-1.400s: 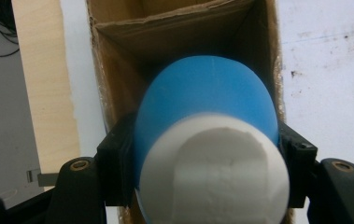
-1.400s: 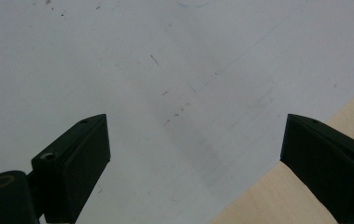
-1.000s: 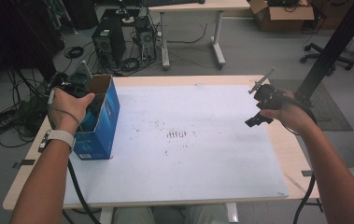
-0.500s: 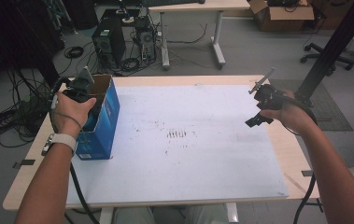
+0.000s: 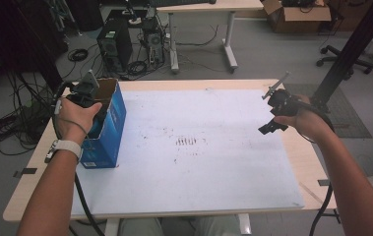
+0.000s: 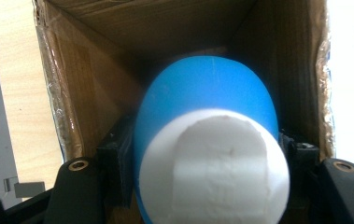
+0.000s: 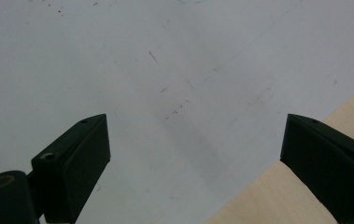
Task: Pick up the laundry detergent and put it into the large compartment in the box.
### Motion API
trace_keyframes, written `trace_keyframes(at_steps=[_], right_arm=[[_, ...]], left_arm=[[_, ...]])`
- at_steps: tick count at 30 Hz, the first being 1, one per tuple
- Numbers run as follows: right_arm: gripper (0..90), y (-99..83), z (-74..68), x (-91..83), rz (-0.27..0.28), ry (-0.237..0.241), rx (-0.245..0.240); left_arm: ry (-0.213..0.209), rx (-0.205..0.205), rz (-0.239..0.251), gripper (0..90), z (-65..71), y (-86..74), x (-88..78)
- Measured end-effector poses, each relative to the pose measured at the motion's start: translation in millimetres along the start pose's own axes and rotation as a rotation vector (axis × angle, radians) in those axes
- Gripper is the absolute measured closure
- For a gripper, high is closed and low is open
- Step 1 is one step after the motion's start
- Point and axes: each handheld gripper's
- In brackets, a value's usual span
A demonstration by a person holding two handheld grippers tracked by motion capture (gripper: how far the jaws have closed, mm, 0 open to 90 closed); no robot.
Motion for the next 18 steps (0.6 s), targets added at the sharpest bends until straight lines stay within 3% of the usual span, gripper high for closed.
trace_keyframes(at_steps=[18], right_arm=[[8.1, -0.1, -2.3, 0.4, -0.001, 0.002, -0.007]], left_arm=[[-0.005, -0.009, 0.009, 31.2, -1.4, -0.9, -4.4]])
Point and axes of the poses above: each handheld gripper's, and its own axes: x roughly forward along the jaws, y roughly out of its top, z roughly to its right, and after that the axes turned 13 degrees about -y, right-handed
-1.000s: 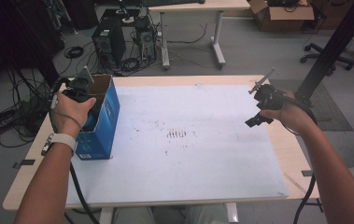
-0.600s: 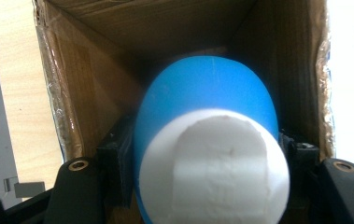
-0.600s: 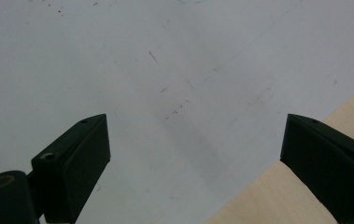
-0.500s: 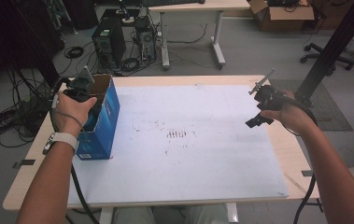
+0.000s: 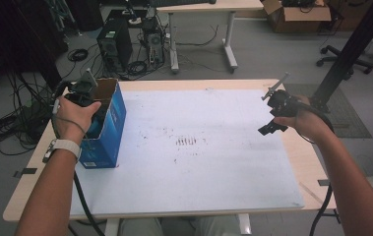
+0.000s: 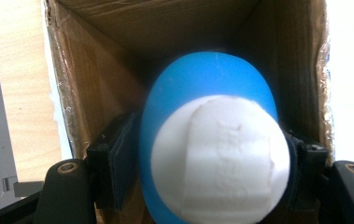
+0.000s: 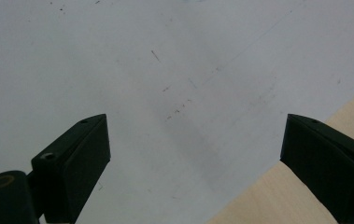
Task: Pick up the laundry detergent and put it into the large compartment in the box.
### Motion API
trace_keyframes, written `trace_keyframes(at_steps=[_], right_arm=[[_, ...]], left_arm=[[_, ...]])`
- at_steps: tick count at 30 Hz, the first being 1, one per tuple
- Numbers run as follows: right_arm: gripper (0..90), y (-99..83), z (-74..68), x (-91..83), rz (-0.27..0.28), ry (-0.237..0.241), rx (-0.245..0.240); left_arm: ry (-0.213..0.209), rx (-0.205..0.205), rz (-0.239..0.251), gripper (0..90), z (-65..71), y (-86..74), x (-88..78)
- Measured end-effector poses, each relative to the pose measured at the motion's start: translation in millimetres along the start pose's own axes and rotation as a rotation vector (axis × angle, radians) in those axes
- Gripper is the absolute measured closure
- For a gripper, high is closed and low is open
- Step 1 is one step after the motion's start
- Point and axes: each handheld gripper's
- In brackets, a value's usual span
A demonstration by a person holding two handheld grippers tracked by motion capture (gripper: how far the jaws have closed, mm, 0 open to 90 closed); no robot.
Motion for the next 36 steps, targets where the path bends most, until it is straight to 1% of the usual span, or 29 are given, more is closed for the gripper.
trace_keyframes(at_steps=[5, 12, 15, 22, 28, 31, 36], right_arm=[[8.1, -0.3, -0.1, -1.3, 0.001, -0.001, 0.001], [8.1, 0.7, -1.2, -2.3, 0.001, -0.001, -0.003], [8.1, 1.9, -2.4, -2.4, 0.002, 0.000, -0.008], [8.1, 3.4, -3.9, -3.9, 0.006, 0.000, -0.010], [8.1, 3.4, -4.8, -5.8, 0.009, -0.001, -0.009], [8.1, 3.0, -5.0, -7.6, 0.011, -0.002, -0.008], [8.1, 1.5, -4.4, -10.3, 0.013, -0.006, -0.005]], left_arm=[[0.008, 0.004, 0.002, 28.8, 0.1, -0.5, -2.0], [0.015, 0.024, 0.007, 27.3, 2.8, -0.4, -8.6], [-0.007, 0.012, 0.011, 23.0, 2.9, -0.7, -11.3], [-0.002, 0.020, 0.019, 23.7, 6.7, -2.0, -18.7], [0.002, 0.051, 0.027, 22.2, 17.8, 1.3, -31.5], [0.014, 0.068, 0.032, 21.9, 24.7, 2.7, -38.7], [0.002, 0.091, 0.050, 21.9, 38.2, 2.4, -52.1]])
Point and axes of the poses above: each handheld gripper's, and its own axes: x roughly forward along the jaws, y roughly out of its top, z roughly to its right, and after that the axes turned 13 degrees about -y, right-handed
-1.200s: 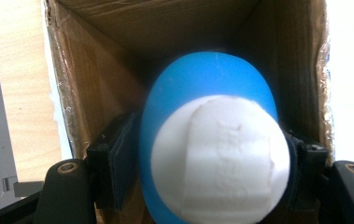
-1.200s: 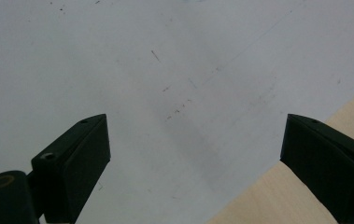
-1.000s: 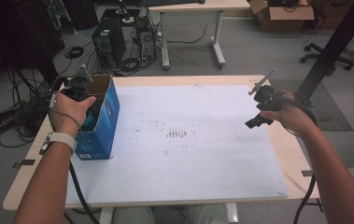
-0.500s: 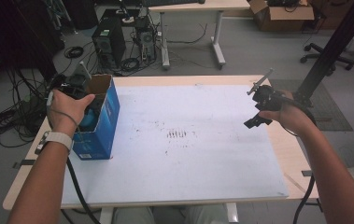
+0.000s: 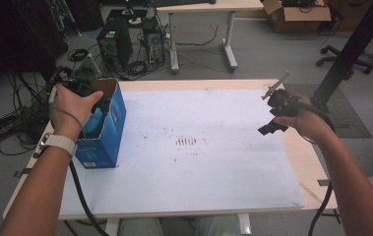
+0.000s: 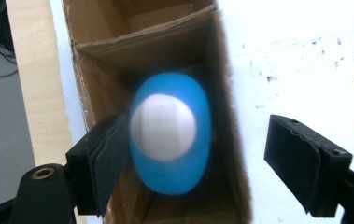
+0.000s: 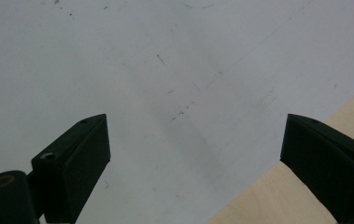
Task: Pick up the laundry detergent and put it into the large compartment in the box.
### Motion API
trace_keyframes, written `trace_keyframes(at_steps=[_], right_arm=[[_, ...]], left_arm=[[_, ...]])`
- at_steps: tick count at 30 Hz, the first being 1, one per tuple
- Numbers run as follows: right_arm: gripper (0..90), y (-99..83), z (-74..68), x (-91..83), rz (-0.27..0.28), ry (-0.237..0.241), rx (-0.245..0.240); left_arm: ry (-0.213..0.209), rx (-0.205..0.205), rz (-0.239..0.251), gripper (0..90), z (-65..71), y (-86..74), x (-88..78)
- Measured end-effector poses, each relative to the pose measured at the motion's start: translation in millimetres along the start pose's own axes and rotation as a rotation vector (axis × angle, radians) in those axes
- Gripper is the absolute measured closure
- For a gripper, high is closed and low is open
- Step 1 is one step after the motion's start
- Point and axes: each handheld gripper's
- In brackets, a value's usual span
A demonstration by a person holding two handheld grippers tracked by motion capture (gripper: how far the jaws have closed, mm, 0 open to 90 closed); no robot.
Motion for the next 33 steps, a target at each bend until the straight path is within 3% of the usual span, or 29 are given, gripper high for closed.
trace_keyframes(at_steps=[6, 13, 18, 25, 33], right_arm=[[8.1, -0.6, -1.0, -1.8, 0.003, -0.001, 0.000], [8.1, -2.5, -1.0, -4.5, 0.008, -0.005, 0.003], [8.1, -3.7, -1.8, -6.5, 0.009, -0.008, 0.005], [8.1, -5.0, -2.6, -7.5, 0.011, -0.008, 0.006], [8.1, -4.9, -3.7, -7.9, 0.012, -0.006, 0.003]], left_arm=[[-0.037, 0.058, 0.021, 20.6, 23.6, 1.8, -19.9], [-0.087, 0.155, 0.043, 20.5, 55.5, -1.4, -41.1], [-0.124, 0.206, 0.042, 20.1, 73.3, -4.3, -46.9], [-0.140, 0.282, 0.027, 18.9, 98.5, -9.2, -49.8], [-0.149, 0.329, 0.023, 16.3, 118.3, -12.0, -49.5]])
Point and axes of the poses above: each handheld gripper's, and its own axes: x roughly forward along the jaws, y roughly out of its top, z roughly to its right, and after that the axes turned 13 degrees about -y, right-handed
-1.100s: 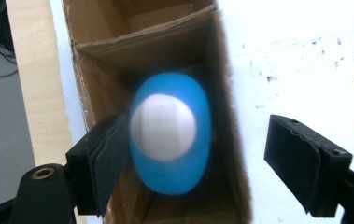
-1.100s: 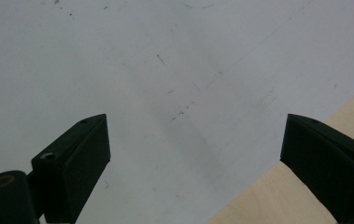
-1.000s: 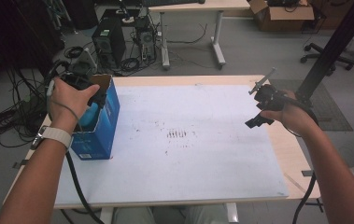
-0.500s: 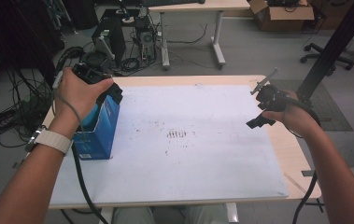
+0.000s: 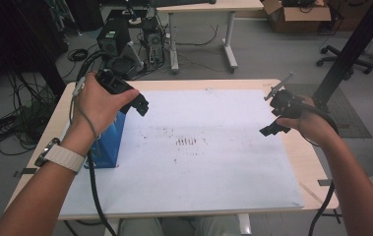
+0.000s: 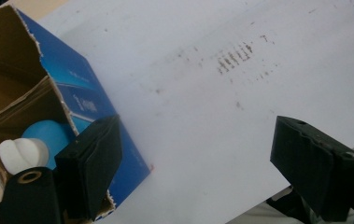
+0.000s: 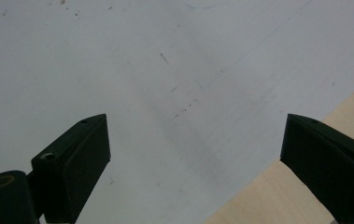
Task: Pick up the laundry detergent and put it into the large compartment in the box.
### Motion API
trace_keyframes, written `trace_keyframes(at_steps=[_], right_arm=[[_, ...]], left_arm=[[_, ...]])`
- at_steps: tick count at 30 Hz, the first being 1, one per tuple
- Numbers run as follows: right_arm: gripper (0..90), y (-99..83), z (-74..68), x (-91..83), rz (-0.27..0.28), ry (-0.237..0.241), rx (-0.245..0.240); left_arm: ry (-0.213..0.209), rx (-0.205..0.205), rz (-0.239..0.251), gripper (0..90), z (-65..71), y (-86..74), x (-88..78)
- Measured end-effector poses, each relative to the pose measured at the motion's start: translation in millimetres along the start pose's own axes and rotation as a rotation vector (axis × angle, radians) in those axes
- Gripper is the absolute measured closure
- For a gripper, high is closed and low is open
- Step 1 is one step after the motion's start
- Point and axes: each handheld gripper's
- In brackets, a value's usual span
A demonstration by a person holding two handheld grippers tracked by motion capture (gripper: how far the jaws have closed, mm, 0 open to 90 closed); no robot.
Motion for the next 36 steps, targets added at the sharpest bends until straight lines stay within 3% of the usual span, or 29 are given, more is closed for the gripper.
trace_keyframes(at_steps=[14, 36], right_arm=[[8.1, -1.0, -0.8, 1.2, 0.001, 0.002, 0.003], [7.6, -1.5, -1.0, 5.6, 0.007, 0.007, 0.013]], left_arm=[[-0.026, 0.043, -0.016, 6.3, 14.2, 2.0, 8.3], [-0.103, 0.107, -0.041, 5.8, 24.3, 6.5, 34.0]])
Point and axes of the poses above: each handheld gripper's, and its own axes: x roughly forward along the jaws, y roughly out of its top, z roughly to its right, and after that the axes turned 13 degrees about -y, right-handed
